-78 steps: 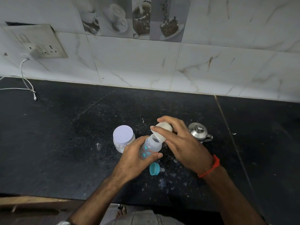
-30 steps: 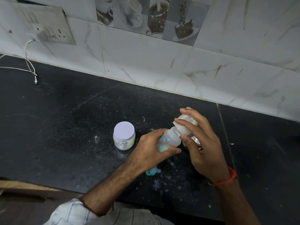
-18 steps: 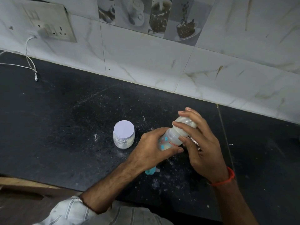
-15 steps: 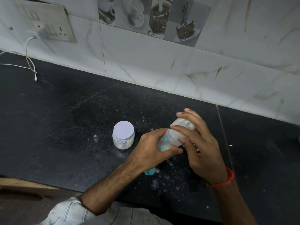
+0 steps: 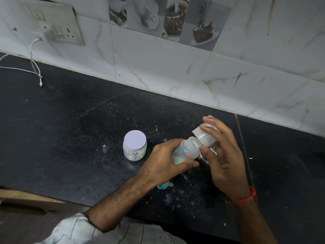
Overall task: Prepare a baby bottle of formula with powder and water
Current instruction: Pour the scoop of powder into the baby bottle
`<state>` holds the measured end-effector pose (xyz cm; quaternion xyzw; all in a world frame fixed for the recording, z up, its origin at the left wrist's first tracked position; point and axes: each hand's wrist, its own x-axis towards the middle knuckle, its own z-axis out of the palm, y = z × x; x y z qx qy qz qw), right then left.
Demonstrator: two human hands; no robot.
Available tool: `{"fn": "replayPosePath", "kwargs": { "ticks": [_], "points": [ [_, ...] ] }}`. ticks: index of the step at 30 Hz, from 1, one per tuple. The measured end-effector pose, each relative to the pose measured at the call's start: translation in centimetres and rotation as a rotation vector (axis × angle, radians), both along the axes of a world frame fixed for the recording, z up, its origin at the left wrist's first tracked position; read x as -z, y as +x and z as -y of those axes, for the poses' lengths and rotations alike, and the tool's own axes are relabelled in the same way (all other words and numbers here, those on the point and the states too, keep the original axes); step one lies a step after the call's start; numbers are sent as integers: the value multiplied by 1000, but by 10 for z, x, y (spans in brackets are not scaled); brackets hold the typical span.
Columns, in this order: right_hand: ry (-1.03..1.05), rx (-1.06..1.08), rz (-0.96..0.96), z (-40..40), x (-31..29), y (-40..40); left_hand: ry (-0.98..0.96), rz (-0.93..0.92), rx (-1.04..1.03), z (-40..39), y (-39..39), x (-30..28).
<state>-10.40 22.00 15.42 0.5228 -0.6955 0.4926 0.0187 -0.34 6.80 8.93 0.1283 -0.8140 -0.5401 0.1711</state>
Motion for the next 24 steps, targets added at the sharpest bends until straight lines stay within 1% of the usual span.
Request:
{"fn": "replayPosePath", "kwargs": {
  "ticks": [2,5,10,13,17,20,23,24],
  "points": [
    [-7,18,-26,0,0,1,-4,1,0,0,0,0],
    [82,-15,-152,1,1,0,5,-5,2,-1,1,1],
    [26,13,-166,0,1,2,3,-1,-10,0,4,2],
    [110,-39,-183,1,2,3,13,-3,-5,0,5,3],
    [30,15,-187,0,2,4,-5,1,-3,0,6,4],
    [71,-21,-166,2,2,4,3,-4,-6,-1,6,5],
    [2,34,-160,1,3,5,-14,9,-5,0,7,5],
    [9,28,-162,1,3,5,-16,7,-9,1,7,6]
  ]
}}
